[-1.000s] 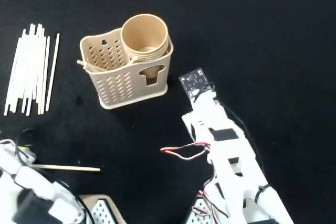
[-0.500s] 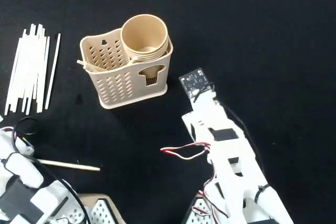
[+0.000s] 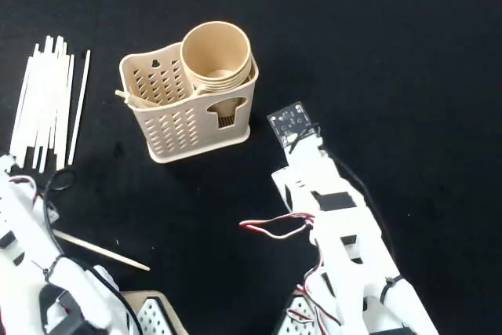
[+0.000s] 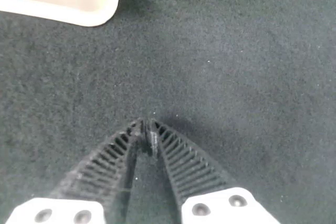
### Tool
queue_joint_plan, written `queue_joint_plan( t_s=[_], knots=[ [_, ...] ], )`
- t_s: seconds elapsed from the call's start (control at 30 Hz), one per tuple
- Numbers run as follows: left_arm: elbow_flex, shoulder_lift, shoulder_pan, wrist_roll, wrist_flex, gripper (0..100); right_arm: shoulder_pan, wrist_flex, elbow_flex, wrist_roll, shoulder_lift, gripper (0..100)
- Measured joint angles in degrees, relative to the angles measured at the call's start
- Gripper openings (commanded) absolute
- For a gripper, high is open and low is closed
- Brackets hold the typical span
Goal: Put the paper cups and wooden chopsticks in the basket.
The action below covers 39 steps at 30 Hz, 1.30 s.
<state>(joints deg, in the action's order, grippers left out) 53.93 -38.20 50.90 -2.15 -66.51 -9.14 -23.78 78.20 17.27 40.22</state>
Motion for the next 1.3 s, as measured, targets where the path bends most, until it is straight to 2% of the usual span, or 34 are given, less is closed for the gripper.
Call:
queue_joint_plan(
  t_s=[0.13,0.3,0.5,0.57,0.63,0.7,0.83,1.03,1.17,1.3],
  knots=[
    [-4.2,-0.8,-4.7,4.2,-0.4,7,0.0,0.0,0.0,0.0,0.0,1.4],
    [-10.8,2.2,-15.1,11.1,-0.2,7,0.0,0.0,0.0,0.0,0.0,1.4],
    [-19.0,12.4,-26.9,16.4,6.1,8,0.0,0.0,0.0,0.0,0.0,1.3],
    [-21.9,17.1,-28.7,17.1,7.7,13,0.0,0.0,0.0,0.0,0.0,1.3],
    [-24.8,22.4,-29.5,17.3,8.0,21,0.0,0.0,0.0,0.0,0.0,1.3],
    [-27.3,27.5,-29.6,17.5,7.8,25,0.0,0.0,0.0,0.0,0.0,1.3],
    [-32.7,34.5,-29.6,17.4,2.6,22,0.0,0.0,0.0,0.0,0.0,1.3],
    [-36.7,35.2,-29.6,18.8,-8.9,18,0.0,0.0,0.0,0.0,0.0,1.3],
    [-32.2,35.4,-28.5,20.0,-7.1,18,0.0,0.0,0.0,0.0,0.0,1.3],
    [-25.4,35.4,-23.3,18.5,-1.7,18,0.0,0.0,0.0,0.0,0.0,1.3]
  ],
)
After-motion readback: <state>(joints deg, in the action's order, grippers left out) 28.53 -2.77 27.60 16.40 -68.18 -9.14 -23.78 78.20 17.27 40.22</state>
